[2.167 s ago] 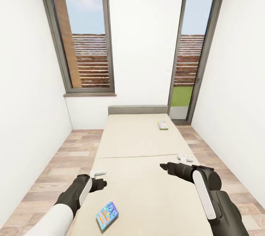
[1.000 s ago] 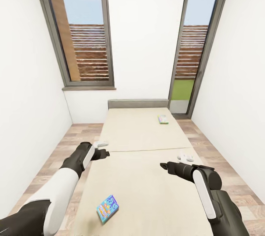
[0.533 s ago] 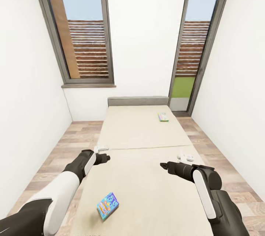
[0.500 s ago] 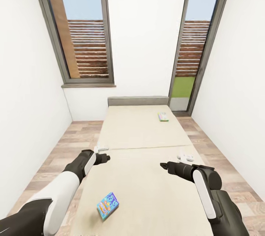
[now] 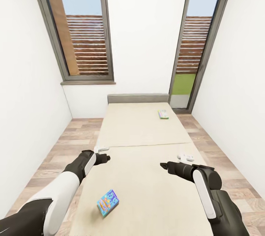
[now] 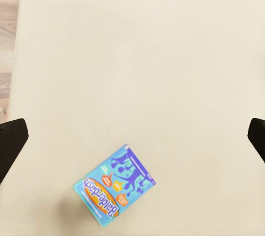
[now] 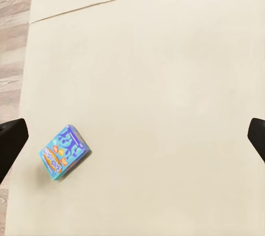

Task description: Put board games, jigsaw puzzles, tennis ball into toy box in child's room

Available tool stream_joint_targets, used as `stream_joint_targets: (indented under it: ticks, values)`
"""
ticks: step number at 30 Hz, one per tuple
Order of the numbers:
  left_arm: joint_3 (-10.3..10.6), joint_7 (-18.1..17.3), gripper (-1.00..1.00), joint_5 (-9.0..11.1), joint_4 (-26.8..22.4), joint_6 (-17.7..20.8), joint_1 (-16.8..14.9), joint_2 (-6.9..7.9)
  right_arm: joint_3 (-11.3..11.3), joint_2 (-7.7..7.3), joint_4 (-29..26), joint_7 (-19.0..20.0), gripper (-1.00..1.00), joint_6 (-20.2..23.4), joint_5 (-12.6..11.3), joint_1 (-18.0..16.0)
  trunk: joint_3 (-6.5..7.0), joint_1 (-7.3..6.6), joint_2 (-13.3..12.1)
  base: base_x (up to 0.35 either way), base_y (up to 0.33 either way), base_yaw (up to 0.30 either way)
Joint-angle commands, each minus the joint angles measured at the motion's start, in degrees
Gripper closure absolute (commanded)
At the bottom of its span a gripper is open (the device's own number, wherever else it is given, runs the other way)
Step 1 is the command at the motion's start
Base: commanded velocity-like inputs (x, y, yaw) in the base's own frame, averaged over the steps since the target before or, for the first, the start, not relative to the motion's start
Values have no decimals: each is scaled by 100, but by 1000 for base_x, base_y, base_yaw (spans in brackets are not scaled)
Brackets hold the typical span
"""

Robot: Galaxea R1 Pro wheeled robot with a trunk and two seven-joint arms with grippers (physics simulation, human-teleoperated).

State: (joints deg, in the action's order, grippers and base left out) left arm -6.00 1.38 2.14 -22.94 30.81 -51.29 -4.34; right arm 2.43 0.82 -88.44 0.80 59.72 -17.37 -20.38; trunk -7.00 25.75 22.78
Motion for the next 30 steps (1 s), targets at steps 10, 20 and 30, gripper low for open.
stream_joint_targets:
  ticks: [10,20,30]
  values:
    - [-33,-16,-100,29,-10,30,-4,-6,89,-125,-7,869,-100,28,-597,17,-107,3,13,0,0,0]
    - [-27,-22,-100,23,-9,30,5,-4,417,-711,2,2954,-100,28,-1299,34,-201,3,13,0,0,0]
    - [-33,-18,-100,23,-9,30,5,-6,562,-740,9,3064,-100,28,-1343,34,-295,3,13,0,0,0]
